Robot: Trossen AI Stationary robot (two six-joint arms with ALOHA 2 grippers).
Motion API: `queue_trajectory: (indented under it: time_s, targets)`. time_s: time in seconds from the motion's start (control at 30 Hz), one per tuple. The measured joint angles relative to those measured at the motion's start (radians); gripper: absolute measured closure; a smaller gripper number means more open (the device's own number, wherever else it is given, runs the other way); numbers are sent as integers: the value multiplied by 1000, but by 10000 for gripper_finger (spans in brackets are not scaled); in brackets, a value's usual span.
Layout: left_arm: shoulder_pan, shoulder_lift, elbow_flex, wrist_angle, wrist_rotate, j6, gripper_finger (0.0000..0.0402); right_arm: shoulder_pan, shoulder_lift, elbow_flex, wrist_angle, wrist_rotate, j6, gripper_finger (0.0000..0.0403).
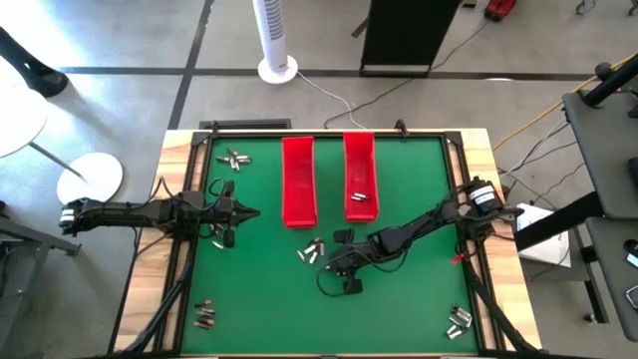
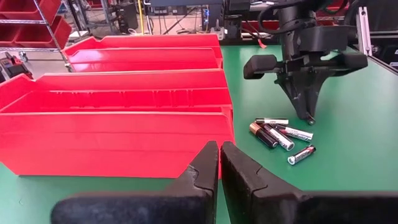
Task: Sort batteries
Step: Put the silver battery into the right red bin
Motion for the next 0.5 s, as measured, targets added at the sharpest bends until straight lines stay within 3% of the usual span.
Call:
queue_trajectory:
  time_s: [0.5]
  targets:
    - [0, 3, 0, 0, 0, 0, 402, -39, -183, -6, -354, 4, -11, 371]
